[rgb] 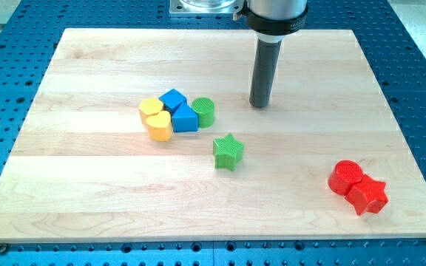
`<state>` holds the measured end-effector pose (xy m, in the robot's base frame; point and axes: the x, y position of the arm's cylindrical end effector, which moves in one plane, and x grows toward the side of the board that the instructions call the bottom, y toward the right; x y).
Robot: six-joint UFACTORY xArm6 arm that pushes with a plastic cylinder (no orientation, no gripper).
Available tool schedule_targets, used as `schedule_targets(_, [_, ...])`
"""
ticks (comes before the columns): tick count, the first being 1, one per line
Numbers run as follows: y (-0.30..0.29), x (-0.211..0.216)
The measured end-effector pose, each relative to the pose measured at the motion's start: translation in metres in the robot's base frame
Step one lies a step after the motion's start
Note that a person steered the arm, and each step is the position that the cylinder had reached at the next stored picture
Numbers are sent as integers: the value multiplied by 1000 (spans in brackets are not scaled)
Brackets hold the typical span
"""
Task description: Touch the top of green star
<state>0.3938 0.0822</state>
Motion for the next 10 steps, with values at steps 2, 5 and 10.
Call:
schedule_targets(2, [0,4])
schedule_targets(5, [8,20])
schedule_targets(10, [-69,98])
